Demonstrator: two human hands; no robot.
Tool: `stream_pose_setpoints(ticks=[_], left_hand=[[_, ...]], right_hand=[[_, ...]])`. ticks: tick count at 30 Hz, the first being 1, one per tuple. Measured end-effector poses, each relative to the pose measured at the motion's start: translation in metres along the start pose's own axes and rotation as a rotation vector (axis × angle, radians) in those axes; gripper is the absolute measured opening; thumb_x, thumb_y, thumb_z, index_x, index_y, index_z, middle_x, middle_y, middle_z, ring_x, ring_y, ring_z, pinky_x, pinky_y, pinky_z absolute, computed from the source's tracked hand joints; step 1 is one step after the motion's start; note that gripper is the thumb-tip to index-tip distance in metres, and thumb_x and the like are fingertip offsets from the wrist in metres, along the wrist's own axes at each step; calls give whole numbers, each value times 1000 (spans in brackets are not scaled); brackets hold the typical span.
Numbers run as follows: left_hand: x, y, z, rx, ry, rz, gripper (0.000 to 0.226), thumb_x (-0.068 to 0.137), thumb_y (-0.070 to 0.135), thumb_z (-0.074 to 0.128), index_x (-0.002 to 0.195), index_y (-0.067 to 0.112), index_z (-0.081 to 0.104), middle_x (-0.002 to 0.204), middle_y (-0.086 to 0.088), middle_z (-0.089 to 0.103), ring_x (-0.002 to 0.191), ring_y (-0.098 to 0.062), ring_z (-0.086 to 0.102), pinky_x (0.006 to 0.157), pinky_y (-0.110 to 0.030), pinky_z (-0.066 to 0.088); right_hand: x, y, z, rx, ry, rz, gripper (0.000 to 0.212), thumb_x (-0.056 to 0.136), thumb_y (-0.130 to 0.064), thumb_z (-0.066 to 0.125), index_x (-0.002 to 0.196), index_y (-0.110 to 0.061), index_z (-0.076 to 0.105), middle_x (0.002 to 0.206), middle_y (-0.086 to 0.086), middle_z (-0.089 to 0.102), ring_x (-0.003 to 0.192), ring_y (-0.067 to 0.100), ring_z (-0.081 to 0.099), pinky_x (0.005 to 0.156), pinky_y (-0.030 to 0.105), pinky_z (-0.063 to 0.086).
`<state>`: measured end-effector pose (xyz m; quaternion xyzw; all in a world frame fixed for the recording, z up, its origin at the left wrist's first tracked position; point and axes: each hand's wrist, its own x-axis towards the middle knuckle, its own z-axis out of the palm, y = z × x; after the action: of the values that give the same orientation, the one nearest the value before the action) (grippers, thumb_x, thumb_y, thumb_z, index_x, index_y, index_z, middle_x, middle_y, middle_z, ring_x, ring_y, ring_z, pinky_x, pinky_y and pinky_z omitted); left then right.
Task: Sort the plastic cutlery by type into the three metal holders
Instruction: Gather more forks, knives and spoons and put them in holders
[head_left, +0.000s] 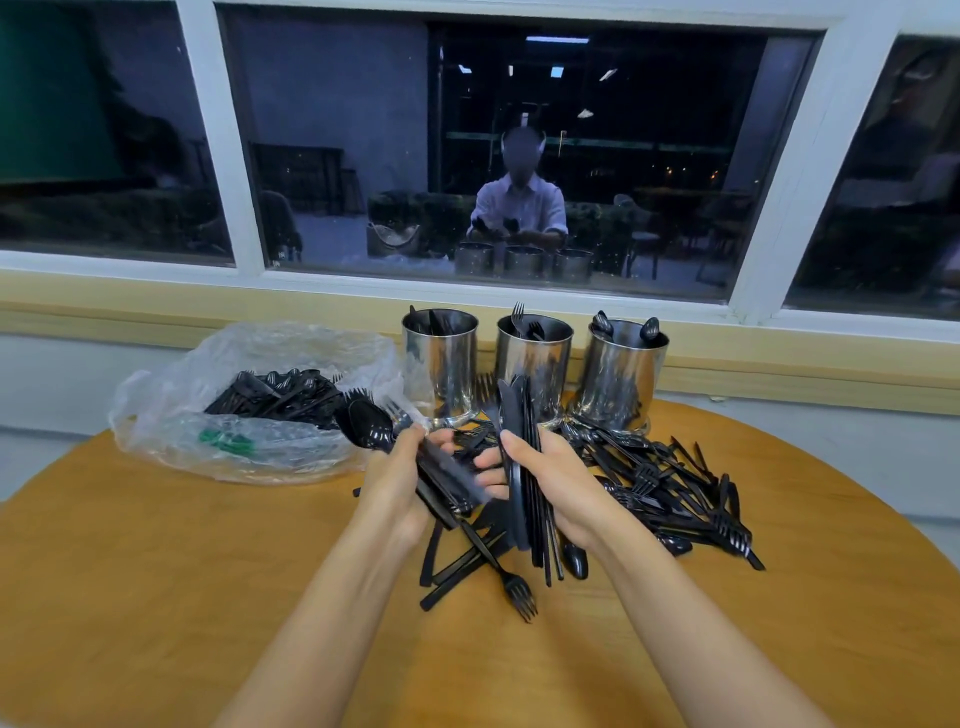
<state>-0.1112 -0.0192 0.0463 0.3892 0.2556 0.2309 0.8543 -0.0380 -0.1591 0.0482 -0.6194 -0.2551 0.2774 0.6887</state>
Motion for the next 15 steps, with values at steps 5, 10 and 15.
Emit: stream_pose_setpoints(ticks=[5,10,15], left_hand=[[5,4,2,37,-117,-5,25,98,18,59,75,11,51,53,3,38,42,-9,38,54,-27,40],[14,3,5,175,-166,-43,33,87,21,72,62,12,54,54,-4,41,52,-23,46,72,-49,48],[34,10,6,67,-114,-103,36,91,18,66,60,11,50,54,-5,43,43,-18,46,52,-30,48]], right_hand=[[5,1,-2,-28,-86,-1,12,102,-23,48,102,-11,49,73,1,53,56,12,44,57,25,42],[13,2,6,-53,-208,3,18,102,-24,49,107,-9,57,75,2,53,57,12,43,56,25,42],[31,3,4,-53,-110,-13,22,102,-23,46,114,-6,54,88,15,69,73,22,66,69,31,58]])
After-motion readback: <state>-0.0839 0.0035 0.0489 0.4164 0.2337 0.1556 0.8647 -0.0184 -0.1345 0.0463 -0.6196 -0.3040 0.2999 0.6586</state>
